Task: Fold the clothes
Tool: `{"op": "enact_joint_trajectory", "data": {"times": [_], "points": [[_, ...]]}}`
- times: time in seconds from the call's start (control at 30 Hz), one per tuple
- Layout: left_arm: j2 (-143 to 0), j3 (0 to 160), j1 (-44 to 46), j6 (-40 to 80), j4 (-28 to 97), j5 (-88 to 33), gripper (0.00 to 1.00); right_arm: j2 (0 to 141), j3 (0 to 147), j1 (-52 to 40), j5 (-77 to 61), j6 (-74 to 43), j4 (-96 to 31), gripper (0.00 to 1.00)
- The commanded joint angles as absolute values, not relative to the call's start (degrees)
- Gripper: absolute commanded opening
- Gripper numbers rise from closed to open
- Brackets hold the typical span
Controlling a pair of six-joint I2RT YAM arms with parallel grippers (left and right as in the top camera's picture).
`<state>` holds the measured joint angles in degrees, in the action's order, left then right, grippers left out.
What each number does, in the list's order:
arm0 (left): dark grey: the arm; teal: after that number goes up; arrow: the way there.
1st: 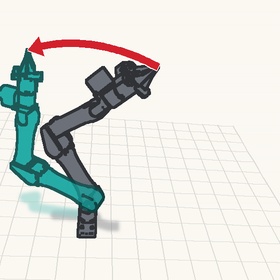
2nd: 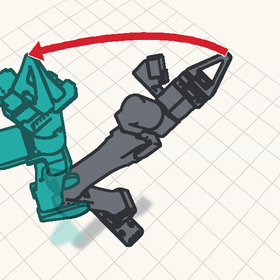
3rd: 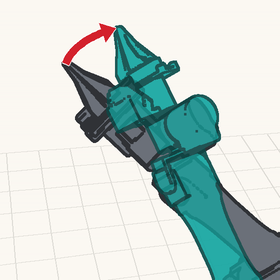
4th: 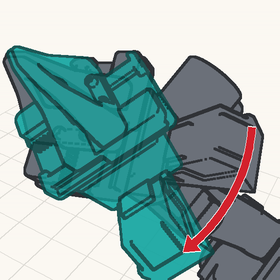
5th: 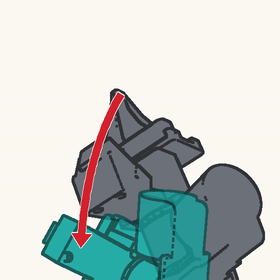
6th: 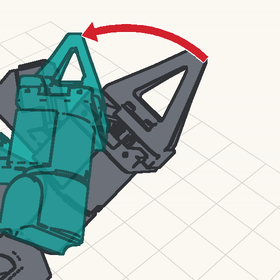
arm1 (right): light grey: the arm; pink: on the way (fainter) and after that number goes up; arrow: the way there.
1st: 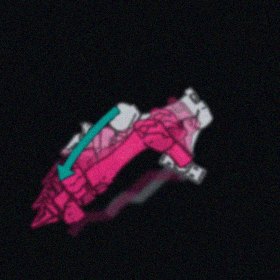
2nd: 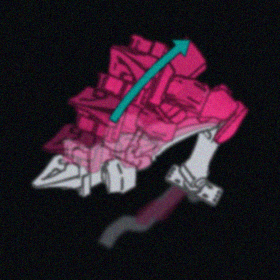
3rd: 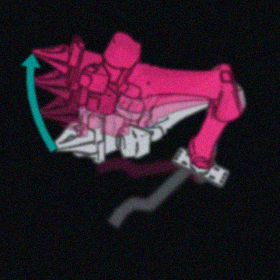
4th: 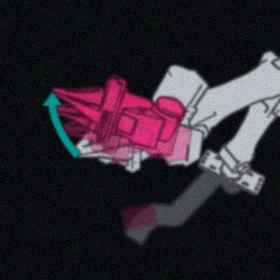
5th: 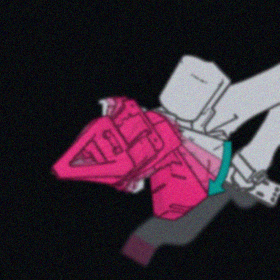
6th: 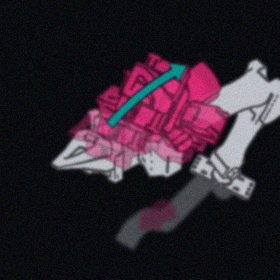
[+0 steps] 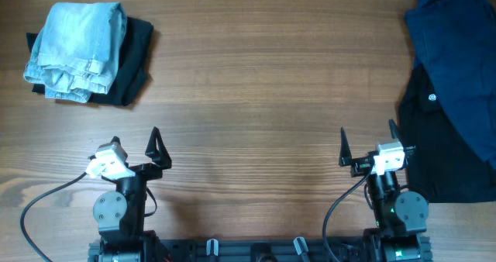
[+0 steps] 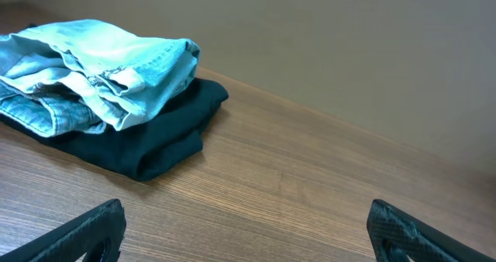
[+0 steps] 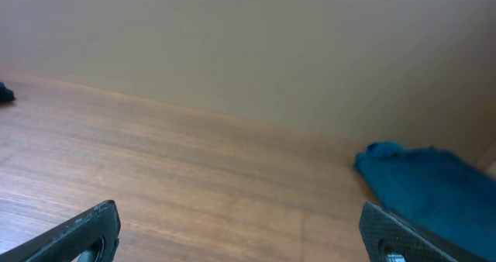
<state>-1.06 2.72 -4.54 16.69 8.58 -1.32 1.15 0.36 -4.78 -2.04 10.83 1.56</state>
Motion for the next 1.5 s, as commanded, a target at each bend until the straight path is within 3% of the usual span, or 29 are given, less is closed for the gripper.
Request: {"op": "enact_joint_trajectory", "data": {"times": [0.0,0.17,0.37,0.5,0.67,0.9,0.97,1.0,1.17,1.27,1.47], "points": [[-0.75,2.17,-4.27,17.21,7.44,-4.16,1.00,0.58,0.32,-4.47,-0.23,15.20,3.92,1.00],[-0.75,2.20,-4.27,17.21,-0.64,-14.22,1.00,0.58,0.32,-4.47,7.31,16.27,17.26,1.00],[-1.52,5.85,-4.27,18.48,-3.46,-15.40,1.00,0.58,1.15,-4.47,7.29,10.33,32.58,1.00],[-7.14,12.71,-4.27,18.46,-3.46,-14.96,1.00,0.91,3.81,-4.47,9.56,10.52,39.57,1.00],[-24.05,26.70,-4.27,18.48,-0.21,-17.19,1.00,5.45,9.08,-4.47,9.37,10.57,39.05,1.00],[-52.38,53.41,-4.25,18.46,13.61,-21.67,1.00,26.44,27.44,-4.47,3.68,10.57,23.20,1.00],[-60.29,61.32,-4.23,18.22,19.86,-22.81,1.00,35.48,37.41,-4.47,0.38,10.50,12.88,1.00],[-66.87,66.57,-4.23,18.24,23.49,-26.26,1.00,45.50,48.53,-4.47,-3.27,10.39,0.71,1.00],[-75.37,67.05,-4.23,18.48,23.86,-31.62,1.00,61.14,63.88,-4.49,-14.37,10.41,-18.37,1.00],[-78.50,67.05,-4.23,18.48,26.02,-35.24,1.00,66.30,64.25,-4.49,-27.90,10.33,-21.23,1.00],[-79.31,67.11,-4.21,18.24,25.34,-36.99,1.00,76.79,64.16,-4.47,-35.09,10.31,-24.84,1.00]]}}
